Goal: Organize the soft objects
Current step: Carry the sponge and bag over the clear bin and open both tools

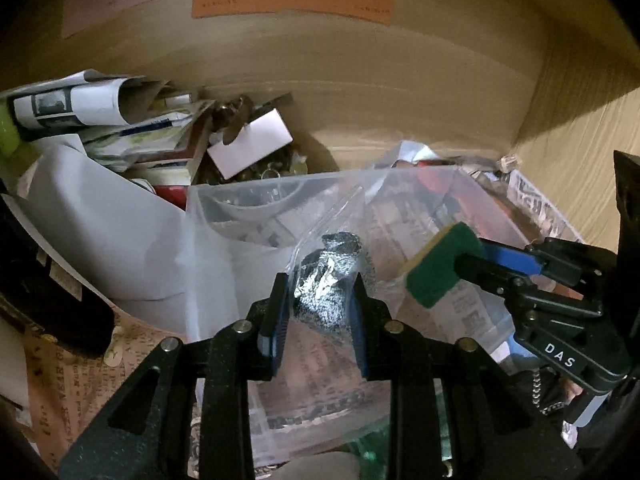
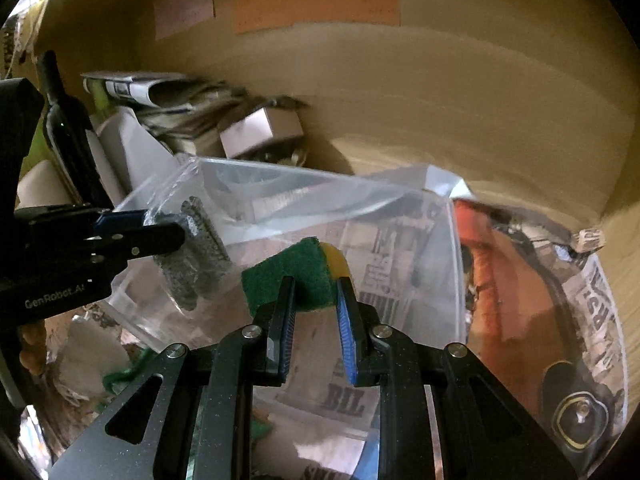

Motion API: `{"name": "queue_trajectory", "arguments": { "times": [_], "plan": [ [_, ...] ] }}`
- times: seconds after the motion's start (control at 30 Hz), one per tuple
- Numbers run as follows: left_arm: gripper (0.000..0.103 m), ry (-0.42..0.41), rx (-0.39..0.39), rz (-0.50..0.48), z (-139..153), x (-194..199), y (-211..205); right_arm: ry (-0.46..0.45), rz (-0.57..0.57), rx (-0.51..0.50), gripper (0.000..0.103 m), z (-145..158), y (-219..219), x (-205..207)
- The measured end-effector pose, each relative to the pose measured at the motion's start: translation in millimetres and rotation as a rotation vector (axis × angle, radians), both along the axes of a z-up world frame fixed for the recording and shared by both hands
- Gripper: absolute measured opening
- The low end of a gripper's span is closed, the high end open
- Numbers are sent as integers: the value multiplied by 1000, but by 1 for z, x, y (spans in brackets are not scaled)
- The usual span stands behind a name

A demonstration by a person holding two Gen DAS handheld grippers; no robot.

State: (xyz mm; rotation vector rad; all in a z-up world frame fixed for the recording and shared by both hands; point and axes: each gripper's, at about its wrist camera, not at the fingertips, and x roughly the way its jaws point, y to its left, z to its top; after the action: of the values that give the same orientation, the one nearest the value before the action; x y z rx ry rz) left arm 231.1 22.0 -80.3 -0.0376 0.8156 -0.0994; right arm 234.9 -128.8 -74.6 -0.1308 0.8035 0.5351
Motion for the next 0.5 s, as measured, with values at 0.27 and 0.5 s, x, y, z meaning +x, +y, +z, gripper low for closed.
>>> {"name": "queue_trajectory", "arguments": {
  "times": [0.27,0.5],
  "plan": [
    [47,-6,10,14,1,0,2,-21,-28,-30,36,0,2,-1],
    [61,-98,-7,30,30,-26,11,-110,-34,1,53,25,-4,-20]
  ]
}}
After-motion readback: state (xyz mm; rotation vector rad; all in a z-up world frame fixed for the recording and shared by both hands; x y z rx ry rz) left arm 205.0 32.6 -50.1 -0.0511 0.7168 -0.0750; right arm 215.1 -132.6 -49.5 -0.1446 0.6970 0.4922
